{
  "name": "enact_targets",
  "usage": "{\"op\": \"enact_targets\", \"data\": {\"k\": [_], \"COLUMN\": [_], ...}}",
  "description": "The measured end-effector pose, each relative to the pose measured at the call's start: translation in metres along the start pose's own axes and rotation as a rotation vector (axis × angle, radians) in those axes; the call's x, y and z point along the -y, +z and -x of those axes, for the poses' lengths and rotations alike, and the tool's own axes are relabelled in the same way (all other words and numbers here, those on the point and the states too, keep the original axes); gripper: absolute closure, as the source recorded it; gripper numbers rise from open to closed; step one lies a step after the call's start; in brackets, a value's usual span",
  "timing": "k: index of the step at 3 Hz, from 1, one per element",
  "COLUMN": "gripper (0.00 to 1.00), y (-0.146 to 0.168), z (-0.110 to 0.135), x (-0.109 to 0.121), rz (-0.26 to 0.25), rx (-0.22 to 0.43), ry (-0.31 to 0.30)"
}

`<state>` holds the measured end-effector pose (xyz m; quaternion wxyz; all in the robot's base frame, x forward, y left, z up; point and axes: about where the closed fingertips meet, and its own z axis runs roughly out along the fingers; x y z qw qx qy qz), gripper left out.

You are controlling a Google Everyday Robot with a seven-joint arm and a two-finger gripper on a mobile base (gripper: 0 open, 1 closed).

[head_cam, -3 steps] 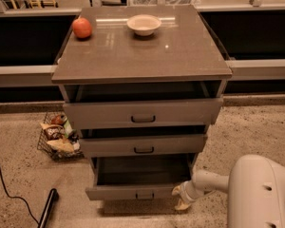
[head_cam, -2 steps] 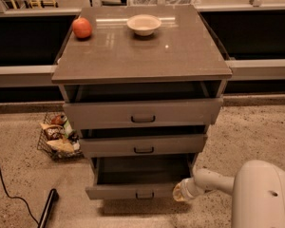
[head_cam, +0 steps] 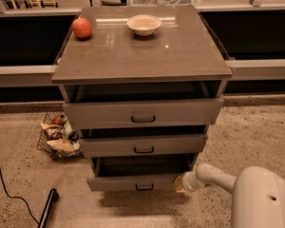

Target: Close bottom drawer

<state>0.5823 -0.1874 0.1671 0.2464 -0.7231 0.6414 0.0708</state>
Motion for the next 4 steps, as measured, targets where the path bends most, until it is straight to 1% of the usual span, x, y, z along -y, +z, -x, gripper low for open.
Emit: {"op": "enact_targets", "data": {"k": [1, 2, 3, 4], "gripper": [0.23, 0.01, 0.0, 0.0], "y": [0.001, -0.001, -0.004, -0.019], "z": [-0.005, -0.009, -0.01, -0.003], "x": [0.015, 0.017, 0.011, -0.004], "rz": [-0.02, -0.033, -0.036, -0.01], "rx": [0.013, 0.032, 0.054, 0.091], "ry": [-0.005, -0.006, -0.01, -0.043]}}
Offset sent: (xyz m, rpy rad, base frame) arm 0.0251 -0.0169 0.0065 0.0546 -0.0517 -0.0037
